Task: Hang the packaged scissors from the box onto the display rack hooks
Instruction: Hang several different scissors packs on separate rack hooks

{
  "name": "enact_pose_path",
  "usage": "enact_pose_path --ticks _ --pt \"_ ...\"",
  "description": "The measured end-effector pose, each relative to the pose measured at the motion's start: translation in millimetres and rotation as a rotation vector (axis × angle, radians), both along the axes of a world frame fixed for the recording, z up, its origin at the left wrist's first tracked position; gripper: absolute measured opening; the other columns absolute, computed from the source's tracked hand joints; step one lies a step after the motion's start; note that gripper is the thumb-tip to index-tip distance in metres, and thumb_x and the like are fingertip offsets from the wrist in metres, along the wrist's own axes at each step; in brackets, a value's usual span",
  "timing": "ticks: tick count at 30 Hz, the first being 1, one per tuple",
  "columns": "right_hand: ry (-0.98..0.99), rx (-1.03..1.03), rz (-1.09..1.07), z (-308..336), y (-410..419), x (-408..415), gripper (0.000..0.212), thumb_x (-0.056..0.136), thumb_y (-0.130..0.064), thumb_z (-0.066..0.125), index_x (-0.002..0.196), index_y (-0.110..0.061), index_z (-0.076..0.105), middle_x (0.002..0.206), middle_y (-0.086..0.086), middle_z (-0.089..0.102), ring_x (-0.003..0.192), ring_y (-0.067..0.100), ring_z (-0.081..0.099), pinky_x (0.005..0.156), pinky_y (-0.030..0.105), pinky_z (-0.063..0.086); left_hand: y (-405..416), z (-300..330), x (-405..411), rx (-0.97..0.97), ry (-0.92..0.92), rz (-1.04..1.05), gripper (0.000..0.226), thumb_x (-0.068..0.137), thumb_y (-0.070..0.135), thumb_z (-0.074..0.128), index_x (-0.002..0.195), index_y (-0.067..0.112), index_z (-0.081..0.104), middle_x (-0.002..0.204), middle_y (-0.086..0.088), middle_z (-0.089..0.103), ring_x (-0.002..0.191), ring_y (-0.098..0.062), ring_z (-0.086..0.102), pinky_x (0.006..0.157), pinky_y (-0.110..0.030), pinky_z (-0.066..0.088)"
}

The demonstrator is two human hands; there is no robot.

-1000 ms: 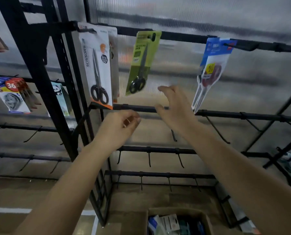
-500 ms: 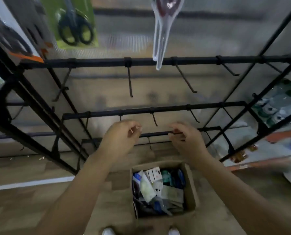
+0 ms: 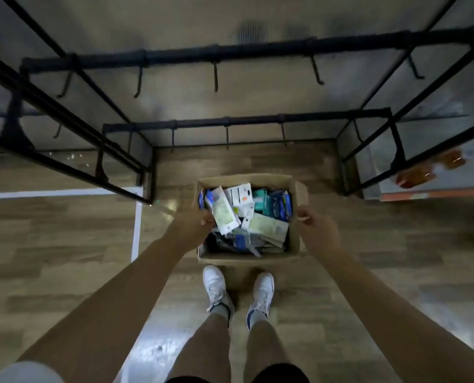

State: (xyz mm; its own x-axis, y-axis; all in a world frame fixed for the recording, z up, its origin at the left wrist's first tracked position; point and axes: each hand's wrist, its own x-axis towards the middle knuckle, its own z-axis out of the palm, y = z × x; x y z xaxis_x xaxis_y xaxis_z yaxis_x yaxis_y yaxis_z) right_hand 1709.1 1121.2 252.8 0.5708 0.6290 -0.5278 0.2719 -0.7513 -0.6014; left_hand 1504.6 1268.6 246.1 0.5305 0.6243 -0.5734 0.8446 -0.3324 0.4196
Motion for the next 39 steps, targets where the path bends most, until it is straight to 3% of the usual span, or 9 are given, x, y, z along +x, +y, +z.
enact_pose_path --ticks 3,7,11,15,21,28,34,37,39 --pt "0.046 -0.081 -0.004 -54.9 -7.3 -3.2 0.031 0.092 -0.009 0.051 0.122 -0.009 0.060 0.122 0.012 0.060 0.108 0.025 0.056 0.063 0.007 0.032 4.0 -55.6 -6.8 -0.040 0.166 0.050 0.032 0.095 0.020 0.050 0.124 0.008 0.059 0.132 -0.013 0.055 0.126 -0.027 0.046 0.099 -0.028 0.031" --pt "0.190 -0.165 -0.044 -131.7 -15.5 -9.5 0.032 0.093 -0.008 0.049 0.124 -0.013 0.057 0.104 0.001 0.053 0.077 0.010 0.052 0.050 0.008 0.037 9.4 -131.2 -5.2 -0.051 0.231 0.054 0.038 0.099 0.018 0.042 0.136 0.007 0.047 0.145 -0.011 0.041 0.136 -0.023 0.033 0.103 -0.024 0.020" --pt "0.307 -0.208 -0.246 -211.4 -16.6 -26.3 0.020 0.091 -0.007 0.051 0.103 -0.016 0.064 0.092 0.002 0.059 0.071 0.014 0.053 0.052 0.019 0.038 4.6 -200.0 7.1 -0.147 0.237 0.083 0.037 0.096 0.011 0.048 0.133 0.007 0.049 0.139 -0.015 0.046 0.126 -0.029 0.044 0.097 -0.029 0.035" --pt "0.493 -0.173 -0.548 -271.7 6.4 -36.3 0.016 0.087 -0.001 0.057 0.089 -0.017 0.062 0.095 0.010 0.064 0.088 0.023 0.060 0.077 0.031 0.049 1.9 -268.3 17.8 -0.225 0.180 0.154 0.036 0.095 0.011 0.050 0.131 0.004 0.050 0.135 -0.015 0.049 0.121 -0.027 0.048 0.080 -0.018 0.033" --pt "0.786 -0.077 -0.810 -358.1 63.3 -32.1 0.039 0.089 0.000 0.058 0.127 0.002 0.050 0.125 0.022 0.055 0.117 0.028 0.055 0.095 0.029 0.045 24.7 -363.0 27.2 -0.279 0.140 0.598 0.049 0.090 0.009 0.054 0.138 0.007 0.042 0.133 -0.016 0.051 0.113 -0.029 0.052 0.070 -0.020 0.034" --pt "0.917 0.075 -0.930 -434.8 128.3 -9.4 0.012 0.085 -0.017 0.067 0.091 -0.008 0.062 0.097 0.003 0.066 0.101 0.014 0.060 0.107 0.030 0.039 38.7 -444.0 22.1 -0.409 -0.046 1.061 0.048 0.084 0.020 0.070 0.125 0.003 0.052 0.115 -0.011 0.063 0.089 -0.023 0.060 0.061 -0.026 0.043" --pt "0.975 0.097 -0.854 -454.0 151.9 -8.3 0.033 0.079 -0.039 0.070 0.101 -0.015 0.065 0.096 0.004 0.069 0.092 0.020 0.065 0.089 0.037 0.051 42.1 -470.4 32.9 -0.471 -0.190 1.279 0.044 0.079 0.013 0.075 0.116 -0.003 0.056 0.113 -0.017 0.065 0.090 -0.026 0.065 0.050 -0.022 0.050" --pt "0.950 0.031 -0.707 -453.4 171.7 -18.2 0.085 0.045 -0.059 0.082 0.117 -0.018 0.061 0.110 0.004 0.070 0.102 0.027 0.065 0.093 0.048 0.049 42.3 -474.9 40.3 -0.465 -0.183 1.306 0.048 0.076 0.011 0.077 0.117 -0.003 0.056 0.112 -0.018 0.065 0.069 -0.020 0.061 0.042 -0.019 0.046" --pt "0.951 0.027 -0.731 -455.6 180.1 -22.5 0.091 0.046 -0.049 0.086 0.126 -0.017 0.056 0.112 0.004 0.069 0.102 0.026 0.065 0.091 0.050 0.050 40.9 -476.4 41.5 -0.467 -0.181 1.317 0.051 0.075 0.012 0.078 0.118 -0.002 0.055 0.111 -0.018 0.065 0.062 -0.015 0.057 0.040 -0.017 0.044"
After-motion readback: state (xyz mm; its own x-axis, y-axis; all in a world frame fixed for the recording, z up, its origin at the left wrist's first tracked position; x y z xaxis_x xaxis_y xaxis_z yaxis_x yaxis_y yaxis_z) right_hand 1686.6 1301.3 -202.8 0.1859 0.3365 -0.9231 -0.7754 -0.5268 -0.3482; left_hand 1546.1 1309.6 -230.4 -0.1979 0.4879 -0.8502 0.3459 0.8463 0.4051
